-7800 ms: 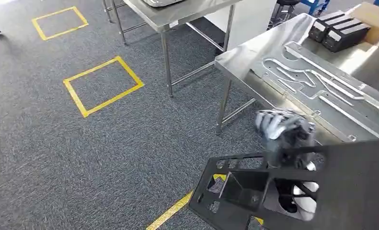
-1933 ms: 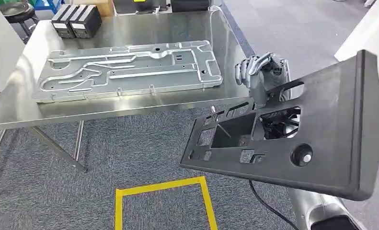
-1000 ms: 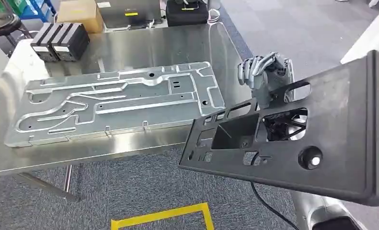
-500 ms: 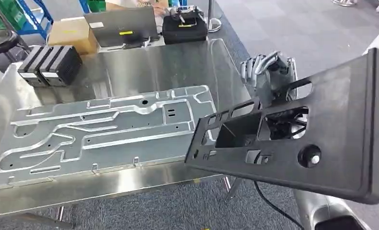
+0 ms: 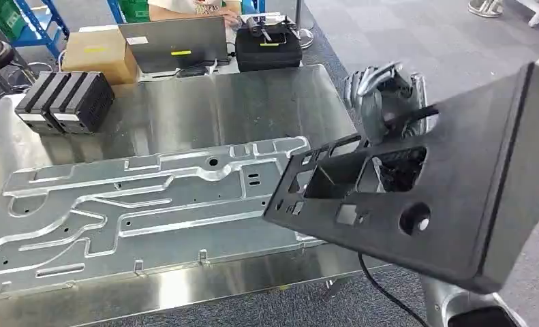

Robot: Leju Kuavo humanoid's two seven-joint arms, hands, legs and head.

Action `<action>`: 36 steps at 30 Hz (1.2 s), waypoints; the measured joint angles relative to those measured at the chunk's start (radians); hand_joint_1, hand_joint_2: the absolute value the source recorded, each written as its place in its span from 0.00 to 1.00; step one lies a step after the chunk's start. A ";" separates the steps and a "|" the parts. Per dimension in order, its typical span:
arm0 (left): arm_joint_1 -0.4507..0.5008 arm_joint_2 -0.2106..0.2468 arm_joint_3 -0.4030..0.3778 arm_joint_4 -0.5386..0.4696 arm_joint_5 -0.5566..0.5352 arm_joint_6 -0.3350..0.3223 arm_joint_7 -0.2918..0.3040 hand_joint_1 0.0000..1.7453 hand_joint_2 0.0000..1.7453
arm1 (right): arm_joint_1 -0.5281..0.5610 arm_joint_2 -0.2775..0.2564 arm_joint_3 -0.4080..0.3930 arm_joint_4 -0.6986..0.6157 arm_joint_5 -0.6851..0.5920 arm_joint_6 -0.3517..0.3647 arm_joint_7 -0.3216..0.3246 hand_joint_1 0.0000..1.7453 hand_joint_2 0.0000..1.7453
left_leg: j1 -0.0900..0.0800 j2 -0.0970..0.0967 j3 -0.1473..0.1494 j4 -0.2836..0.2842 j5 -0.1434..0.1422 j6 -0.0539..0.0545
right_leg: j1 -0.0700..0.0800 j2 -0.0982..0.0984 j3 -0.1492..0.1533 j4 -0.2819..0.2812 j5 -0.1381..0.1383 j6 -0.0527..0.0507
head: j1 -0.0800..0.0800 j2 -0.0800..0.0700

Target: Take the parts from the cabinet and place them on the table.

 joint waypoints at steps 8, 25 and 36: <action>-0.016 -0.008 -0.005 0.000 0.000 -0.089 -0.087 0.00 1.00 | -0.416 0.024 0.044 0.339 0.061 -0.026 0.105 1.00 1.00 | -0.013 -0.008 0.025 0.011 -0.031 -0.004 | 0.009 0.004 -0.033 -0.121 0.178 -0.017 | 0.000 0.000; -0.023 -0.018 -0.014 0.006 0.000 -0.052 -0.074 0.00 1.00 | -0.587 0.085 0.163 0.766 0.194 -0.082 0.076 1.00 1.00 | 0.018 -0.003 0.015 0.028 -0.050 -0.049 | -0.002 -0.001 -0.041 -0.133 0.169 -0.012 | 0.000 0.000; -0.020 -0.019 -0.023 0.006 0.000 -0.039 -0.074 0.00 1.00 | -0.587 0.152 0.273 1.077 0.280 -0.080 0.012 1.00 1.00 | 0.008 -0.004 0.010 0.021 -0.035 -0.006 | -0.007 -0.006 -0.172 0.126 0.080 0.009 | 0.000 0.000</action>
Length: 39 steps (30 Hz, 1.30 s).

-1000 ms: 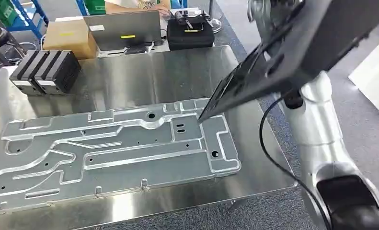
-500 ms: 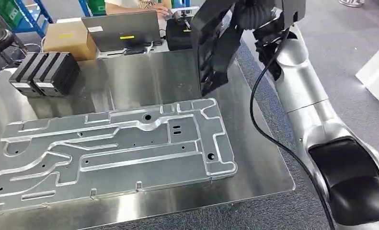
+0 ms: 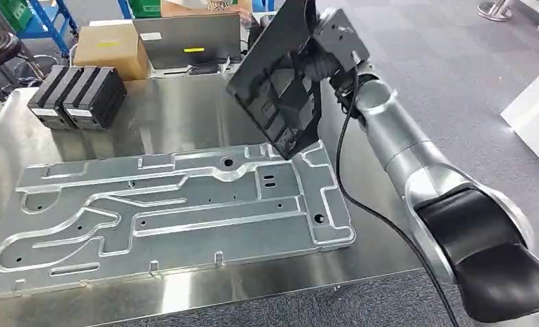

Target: Take the parts from the cabinet and place them on the table.

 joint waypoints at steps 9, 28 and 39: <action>-0.001 -0.005 0.000 0.003 0.000 0.000 0.001 0.00 1.00 | -0.027 0.036 0.020 0.057 0.002 0.001 -0.006 1.00 1.00 | -0.005 -0.001 0.011 -0.001 -0.017 -0.033 | 0.008 0.000 0.149 -0.299 0.105 -0.044 | 0.000 0.000; 0.005 -0.001 -0.001 0.003 0.000 0.001 0.001 0.00 1.00 | -0.033 0.049 0.036 0.102 0.001 0.001 -0.006 1.00 1.00 | 0.007 0.002 -0.008 -0.013 0.022 -0.005 | 0.001 0.003 0.014 0.014 -0.057 0.006 | 0.000 0.000; 0.004 -0.002 -0.001 0.004 0.000 0.001 0.001 0.00 1.00 | -0.042 0.052 0.036 0.106 0.000 0.001 -0.007 1.00 1.00 | 0.000 0.001 -0.004 -0.020 0.018 -0.038 | 0.001 0.001 0.165 -0.303 0.099 -0.040 | 0.000 0.000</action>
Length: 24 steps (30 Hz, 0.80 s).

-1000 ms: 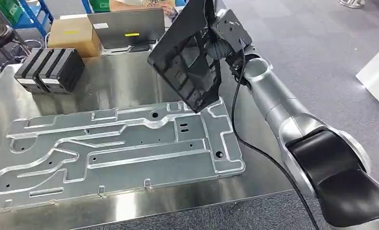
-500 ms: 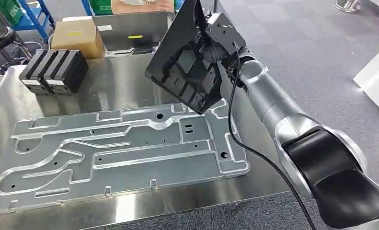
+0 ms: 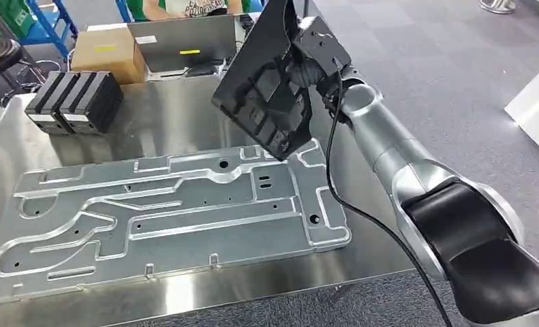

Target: Take the parts from the cabinet and place them on the table.

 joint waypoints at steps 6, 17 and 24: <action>0.003 0.000 -0.001 0.000 0.000 0.005 -0.006 0.00 1.00 | 0.002 0.015 0.010 0.009 0.032 0.046 0.044 1.00 1.00 | 0.003 0.001 -0.142 0.302 -0.121 -0.019 | 0.003 -0.001 0.003 -0.004 0.000 -0.009 | 0.000 0.000; -0.028 -0.008 -0.014 0.001 0.002 0.038 -0.013 0.00 1.00 | -0.018 0.166 0.135 0.107 0.146 0.018 0.135 1.00 1.00 | 0.007 -0.004 0.008 -0.013 0.018 0.028 | 0.004 0.005 -0.018 0.077 -0.065 0.037 | 0.000 0.000; -0.026 -0.008 -0.018 0.001 0.002 0.038 -0.013 0.00 1.00 | -0.022 0.174 0.158 0.129 0.148 0.020 0.133 1.00 1.00 | -0.009 -0.007 0.006 -0.012 0.019 0.032 | 0.014 0.004 -0.051 0.143 -0.052 0.013 | 0.000 0.000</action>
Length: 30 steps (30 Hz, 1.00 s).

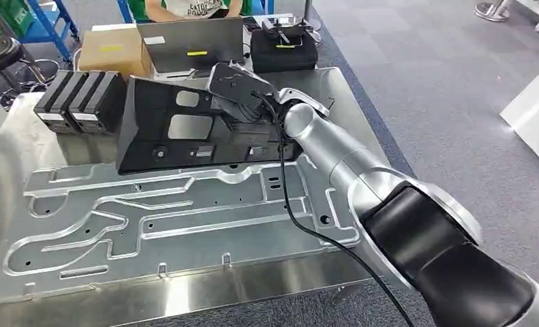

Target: Take the parts from the cabinet and place them on the table.

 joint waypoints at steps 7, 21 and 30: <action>-0.001 -0.009 -0.005 0.004 -0.002 0.000 0.001 0.00 1.00 | -0.025 0.019 0.030 0.012 0.066 0.052 0.057 1.00 1.00 | 0.002 0.002 0.000 -0.001 -0.004 -0.021 | 0.006 -0.009 0.082 -0.175 0.058 -0.034 | 0.000 0.000; 0.010 -0.036 -0.005 0.007 -0.002 0.010 0.045 0.00 1.00 | -0.078 0.053 0.166 0.076 0.234 0.106 0.204 1.00 1.00 | 0.026 0.007 -0.037 0.043 -0.013 -0.033 | -0.008 -0.006 0.048 -0.108 0.018 0.012 | 0.001 0.000; 0.011 -0.049 -0.005 0.007 -0.002 0.013 0.045 0.00 1.00 | -0.089 0.054 0.245 0.099 0.358 0.051 0.259 1.00 1.00 | 0.014 0.002 -0.027 0.040 -0.019 -0.007 | -0.005 -0.006 -0.068 0.091 -0.021 0.005 | 0.000 0.000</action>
